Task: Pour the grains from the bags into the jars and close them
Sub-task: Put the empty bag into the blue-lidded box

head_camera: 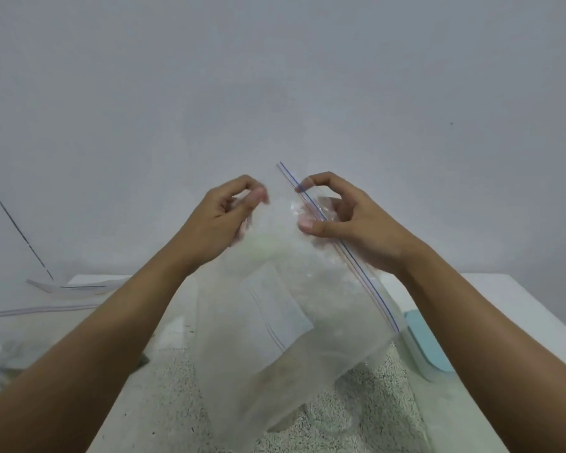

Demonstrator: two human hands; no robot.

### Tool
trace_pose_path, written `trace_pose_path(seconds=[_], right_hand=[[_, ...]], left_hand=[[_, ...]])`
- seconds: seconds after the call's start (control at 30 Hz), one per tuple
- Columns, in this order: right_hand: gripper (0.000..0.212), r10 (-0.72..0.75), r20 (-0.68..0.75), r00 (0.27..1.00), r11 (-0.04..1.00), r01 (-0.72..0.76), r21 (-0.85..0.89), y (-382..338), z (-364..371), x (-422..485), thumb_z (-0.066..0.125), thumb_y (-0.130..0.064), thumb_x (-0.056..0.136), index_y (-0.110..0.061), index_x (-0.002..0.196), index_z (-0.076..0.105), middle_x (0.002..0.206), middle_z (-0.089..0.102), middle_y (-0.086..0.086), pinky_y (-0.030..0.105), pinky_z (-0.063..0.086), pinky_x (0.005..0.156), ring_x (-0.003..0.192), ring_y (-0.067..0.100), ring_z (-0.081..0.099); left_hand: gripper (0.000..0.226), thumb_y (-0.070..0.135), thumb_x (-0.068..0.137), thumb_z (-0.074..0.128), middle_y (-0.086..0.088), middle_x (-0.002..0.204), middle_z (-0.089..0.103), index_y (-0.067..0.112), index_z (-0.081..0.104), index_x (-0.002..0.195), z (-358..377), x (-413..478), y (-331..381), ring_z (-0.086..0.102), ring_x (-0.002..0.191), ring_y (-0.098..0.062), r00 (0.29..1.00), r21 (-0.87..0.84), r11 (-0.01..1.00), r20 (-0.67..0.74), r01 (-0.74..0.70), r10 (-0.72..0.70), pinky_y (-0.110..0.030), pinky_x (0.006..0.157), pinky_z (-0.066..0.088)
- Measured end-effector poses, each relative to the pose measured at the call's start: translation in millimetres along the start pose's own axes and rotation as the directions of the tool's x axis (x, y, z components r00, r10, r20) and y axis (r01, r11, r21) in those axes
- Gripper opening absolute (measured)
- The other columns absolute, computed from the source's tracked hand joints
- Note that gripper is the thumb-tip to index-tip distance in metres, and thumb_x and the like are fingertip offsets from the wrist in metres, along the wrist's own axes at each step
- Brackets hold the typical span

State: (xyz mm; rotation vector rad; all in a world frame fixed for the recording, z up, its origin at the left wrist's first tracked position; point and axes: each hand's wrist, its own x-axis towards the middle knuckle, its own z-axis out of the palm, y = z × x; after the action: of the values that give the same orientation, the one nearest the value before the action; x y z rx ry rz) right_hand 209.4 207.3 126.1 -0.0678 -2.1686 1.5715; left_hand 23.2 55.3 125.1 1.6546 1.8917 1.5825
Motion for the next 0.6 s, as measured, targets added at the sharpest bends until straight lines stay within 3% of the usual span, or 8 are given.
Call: trace_pose_path(seconds=[0.07,0.2,0.33,0.47,0.6], right_hand=[[0.048,0.041,0.012,0.999,0.998,-0.041,-0.038,1.3,-4.4,-4.8,0.08,-0.006,0.085,-0.018,0.124,0.055,0.092,0.064,0.017,0.039,0.054,0.074,0.081,0.02,0.064],[0.048,0.152,-0.049,0.987,0.966,-0.158,-0.206,10.7,-11.2,-11.4,0.086,-0.015,0.081,-0.023,0.116,0.053,0.099,0.069,0.022,0.047,0.056,0.076,0.073,0.024,0.065],[0.035,0.176,-0.199,0.964,0.939,-0.225,-0.26,18.3,-18.0,-7.2,0.081,-0.035,0.085,-0.023,0.104,0.055,0.079,0.063,0.025,0.036,0.049,0.062,0.06,0.021,0.055],[0.033,0.112,-0.315,0.943,0.922,-0.217,-0.32,18.3,-21.0,-2.0,0.079,-0.045,0.084,-0.021,0.096,0.061,0.063,0.047,0.003,0.02,0.04,0.052,0.051,0.014,0.042],[0.023,0.08,-0.325,0.942,0.961,-0.159,-0.225,17.2,-20.3,-5.7,0.082,-0.036,0.079,-0.016,0.08,0.07,0.065,0.051,-0.002,0.019,0.039,0.053,0.058,0.013,0.044]], left_hand=[[0.028,0.037,0.106,0.049,-0.022,0.063,0.035,0.013,0.061,0.096,0.2,2.0,1.8,0.031,0.055,-0.024,0.999,-0.02,1.0,-0.042,0.009,-0.01,-0.023,0.048,0.031],[0.028,0.037,0.107,0.048,-0.009,0.065,0.037,0.013,0.057,0.096,-10.6,8.0,0.9,0.035,0.056,-0.014,0.993,-0.009,1.0,-0.117,0.025,-0.026,-0.027,0.054,0.031],[0.026,0.04,0.107,0.048,-0.01,0.066,0.042,0.018,0.056,0.096,-32.2,8.3,-3.9,0.039,0.06,-0.021,0.985,0.036,0.999,-0.17,0.034,-0.028,-0.024,0.051,0.039],[0.025,0.039,0.108,0.044,-0.008,0.06,0.052,0.018,0.055,0.1,-52.2,5.6,-8.0,0.045,0.048,-0.021,0.977,0.09,0.995,-0.21,0.049,-0.029,-0.023,0.047,0.037],[0.024,0.037,0.109,0.041,-0.001,0.059,0.051,0.018,0.052,0.101,-62.4,2.6,-22.2,0.041,0.043,-0.012,0.953,-0.004,0.993,-0.282,0.116,-0.112,-0.021,0.042,0.037]])
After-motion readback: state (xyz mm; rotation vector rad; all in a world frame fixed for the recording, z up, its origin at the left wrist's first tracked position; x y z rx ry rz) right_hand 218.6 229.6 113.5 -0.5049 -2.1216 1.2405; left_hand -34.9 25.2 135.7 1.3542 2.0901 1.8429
